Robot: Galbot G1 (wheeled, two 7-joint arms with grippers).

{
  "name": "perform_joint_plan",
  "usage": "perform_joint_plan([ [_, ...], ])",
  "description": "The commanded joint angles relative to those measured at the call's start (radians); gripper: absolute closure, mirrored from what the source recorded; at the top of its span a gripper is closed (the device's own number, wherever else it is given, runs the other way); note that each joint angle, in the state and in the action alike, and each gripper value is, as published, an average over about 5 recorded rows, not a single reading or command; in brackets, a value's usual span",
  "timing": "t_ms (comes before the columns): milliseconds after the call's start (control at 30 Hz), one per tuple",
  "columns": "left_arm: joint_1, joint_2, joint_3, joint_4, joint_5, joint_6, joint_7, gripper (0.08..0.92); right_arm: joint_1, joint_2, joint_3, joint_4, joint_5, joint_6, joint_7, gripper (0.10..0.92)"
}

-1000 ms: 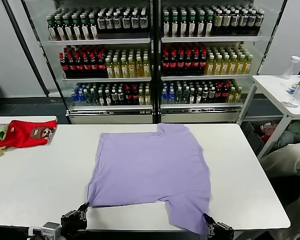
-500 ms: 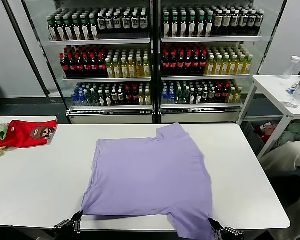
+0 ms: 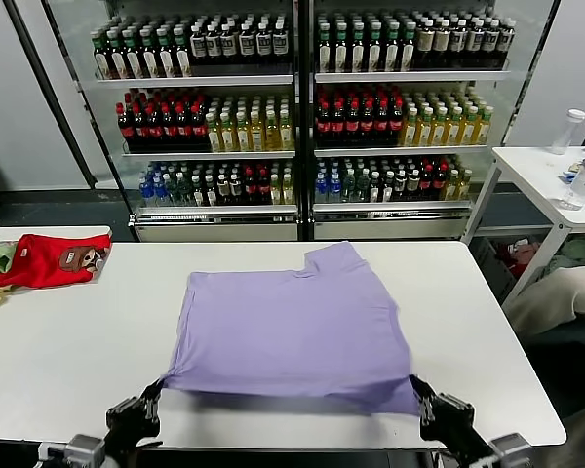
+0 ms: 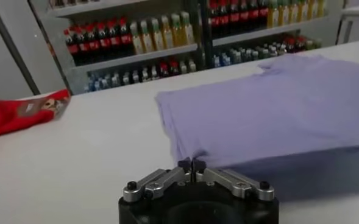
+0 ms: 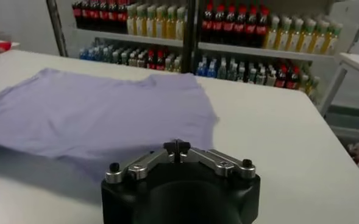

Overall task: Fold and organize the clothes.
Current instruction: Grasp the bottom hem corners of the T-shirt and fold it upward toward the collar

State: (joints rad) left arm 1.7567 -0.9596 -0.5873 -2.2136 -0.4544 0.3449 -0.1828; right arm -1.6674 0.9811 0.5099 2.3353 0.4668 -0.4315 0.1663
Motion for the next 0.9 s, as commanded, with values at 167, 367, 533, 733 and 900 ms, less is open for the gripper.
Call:
perform_joint_plan([
  [167,-0.326,-0.074,0.077,0.245,0.026,-0.028,0.167,0.914,0.289,0.043,-0.140,-0.193,-0.032,-0.009,0.023,0.911],
  [367,-0.379,-0.077,0.086,0.292,0.024,-0.022,0.189,0.914,0.348,0.073,-0.168,-0.260,-0.062,-0.003,0.022,0.911],
  [533,-0.398,-0.070,0.082,0.307,0.024,-0.014,0.194,0.914,0.389,0.087,-0.186,-0.311,-0.080,0.003,0.017,0.911],
  [733,-0.436,-0.057,0.081,0.349,0.027,-0.012,0.217,0.914,0.422,0.112,-0.211,-0.355,-0.098,0.004,0.018,0.911],
  [900,-0.467,-0.055,0.088,0.369,0.056,0.007,0.250,0.914,0.451,0.128,-0.219,-0.403,-0.106,0.001,0.030,0.911],
])
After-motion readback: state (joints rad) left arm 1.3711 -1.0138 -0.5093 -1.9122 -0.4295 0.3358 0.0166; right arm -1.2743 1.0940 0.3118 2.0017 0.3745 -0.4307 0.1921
